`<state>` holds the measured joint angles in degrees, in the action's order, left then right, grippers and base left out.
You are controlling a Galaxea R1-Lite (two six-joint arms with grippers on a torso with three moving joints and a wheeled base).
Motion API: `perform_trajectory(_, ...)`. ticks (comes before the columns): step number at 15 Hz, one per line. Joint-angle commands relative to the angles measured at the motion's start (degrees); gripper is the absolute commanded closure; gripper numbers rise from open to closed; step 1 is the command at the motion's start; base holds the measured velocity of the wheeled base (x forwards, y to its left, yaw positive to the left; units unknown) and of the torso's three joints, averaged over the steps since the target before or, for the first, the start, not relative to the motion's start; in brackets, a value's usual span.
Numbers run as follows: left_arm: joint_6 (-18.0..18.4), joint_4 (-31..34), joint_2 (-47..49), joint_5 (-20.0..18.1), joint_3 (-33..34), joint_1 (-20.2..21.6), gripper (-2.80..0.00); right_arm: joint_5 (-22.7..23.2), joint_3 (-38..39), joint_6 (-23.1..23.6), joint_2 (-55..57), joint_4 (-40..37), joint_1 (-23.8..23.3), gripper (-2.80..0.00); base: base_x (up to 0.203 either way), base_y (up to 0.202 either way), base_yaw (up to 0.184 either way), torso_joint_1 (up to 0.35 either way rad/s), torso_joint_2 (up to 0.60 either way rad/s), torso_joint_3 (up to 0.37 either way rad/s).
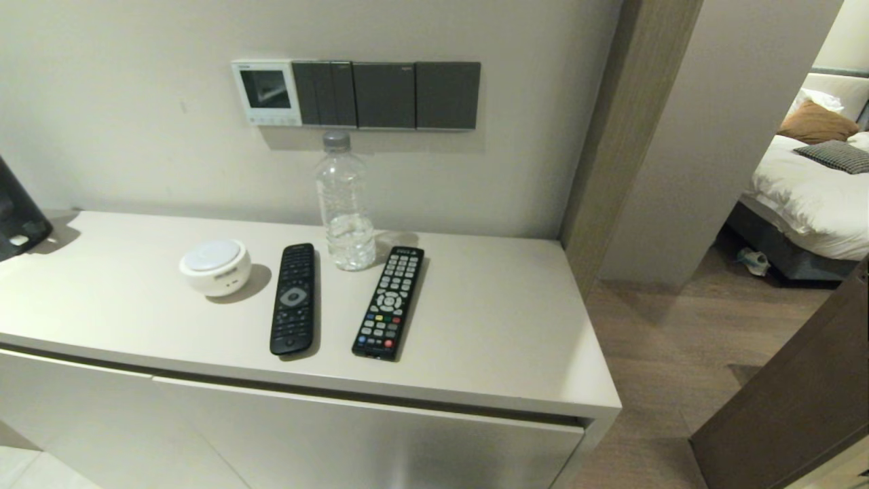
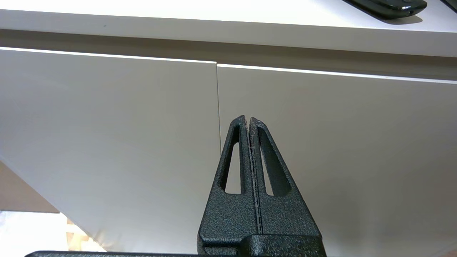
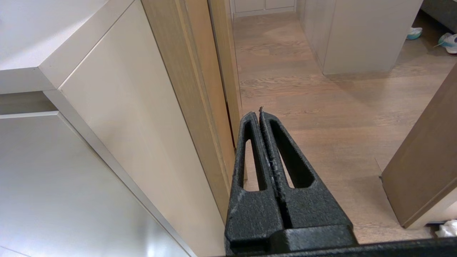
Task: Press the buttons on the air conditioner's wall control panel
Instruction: Turn on the central air conditioner
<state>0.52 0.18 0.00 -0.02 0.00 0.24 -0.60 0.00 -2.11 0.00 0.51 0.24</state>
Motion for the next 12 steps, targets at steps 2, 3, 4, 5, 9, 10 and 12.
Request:
perform_trajectory(2,0.0,-0.01,0.0,0.02,0.0,0.02,0.0,-0.02,0.09,0.0,0.09,0.02,0.02,0.0,0.0,0.0,0.0,0.0,0.0,0.0)
perform_trajectory(3,0.0,-0.01,0.09,0.02,0.0,0.02,0.0,-0.02,0.09,0.0,0.09,0.02,0.02,0.0,0.0,0.0,0.0,0.0,0.0,0.0)
perform_trajectory(4,0.0,-0.01,0.09,0.02,0.0,0.02,0.0,-0.02,0.09,0.0,0.09,0.02,0.02,0.0,0.0,0.0,0.0,0.0,0.0,0.0)
perform_trajectory(5,0.0,-0.01,0.06,0.02,0.0,0.02,0.0,-0.02,0.09,0.0,0.09,0.02,0.02,0.0,0.0,0.0,0.0,0.0,0.0,0.0)
perform_trajectory(9,0.0,-0.01,0.0,0.02,0.0,0.02,0.0,-0.02,0.09,0.0,0.09,0.02,0.02,0.0,0.0,0.0,0.0,0.0,0.0,0.0)
perform_trajectory(10,0.29,-0.02,0.0,0.11,0.0,0.02,0.0,-0.02,0.09,0.0,0.09,0.02,0.02,0.0,0.0,0.0,0.0,0.0,0.0,0.0)
perform_trajectory(12,0.87,0.17,0.0,0.28,-1.31,0.05,0.0,-0.02,0.09,0.0,0.09,0.02,0.02,0.0,0.0,0.0,0.0,0.0,0.0,0.0)
